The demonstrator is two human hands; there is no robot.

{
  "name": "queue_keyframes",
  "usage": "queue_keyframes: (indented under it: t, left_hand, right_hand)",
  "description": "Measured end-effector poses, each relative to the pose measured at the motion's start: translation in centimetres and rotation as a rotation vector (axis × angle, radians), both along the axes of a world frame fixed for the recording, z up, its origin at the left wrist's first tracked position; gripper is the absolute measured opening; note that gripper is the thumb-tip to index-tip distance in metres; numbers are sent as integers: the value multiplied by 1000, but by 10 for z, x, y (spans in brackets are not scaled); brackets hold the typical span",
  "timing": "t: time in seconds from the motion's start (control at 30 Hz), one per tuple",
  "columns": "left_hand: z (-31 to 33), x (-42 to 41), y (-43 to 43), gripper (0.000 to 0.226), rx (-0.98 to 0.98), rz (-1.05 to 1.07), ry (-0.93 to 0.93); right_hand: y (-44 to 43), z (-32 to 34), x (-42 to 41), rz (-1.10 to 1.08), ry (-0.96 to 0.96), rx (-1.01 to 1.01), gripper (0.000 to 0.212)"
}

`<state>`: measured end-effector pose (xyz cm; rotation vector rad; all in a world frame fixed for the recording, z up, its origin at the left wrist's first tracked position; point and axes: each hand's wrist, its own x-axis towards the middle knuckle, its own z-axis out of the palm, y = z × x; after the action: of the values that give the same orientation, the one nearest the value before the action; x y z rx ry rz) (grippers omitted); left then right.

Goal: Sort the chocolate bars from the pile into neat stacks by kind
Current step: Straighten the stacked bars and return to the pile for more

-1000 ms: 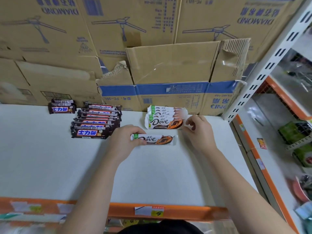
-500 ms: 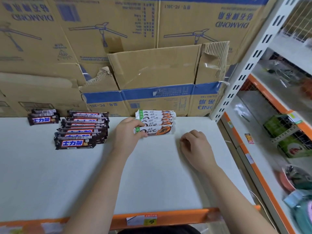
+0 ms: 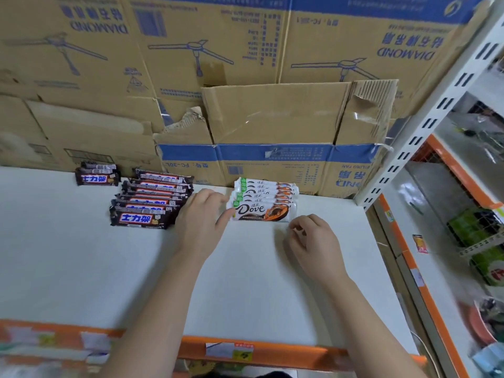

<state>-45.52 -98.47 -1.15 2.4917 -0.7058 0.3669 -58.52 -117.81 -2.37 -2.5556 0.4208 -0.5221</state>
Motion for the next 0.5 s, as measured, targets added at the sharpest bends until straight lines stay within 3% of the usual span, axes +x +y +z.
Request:
queue_keyframes:
  t: [0.13,0.23,0.5]
  left_hand:
    - [3,-12,56,17,42,76,-50]
    - [2,-20,109,28,79,170,-76]
    - [5,-32,284,31,73,478,-80]
  right_hand:
    - [39,9,22,140,-45,36,6]
    - [83,15,46,270,-52,74,12]
    - [256,29,109,580,-78,55,19]
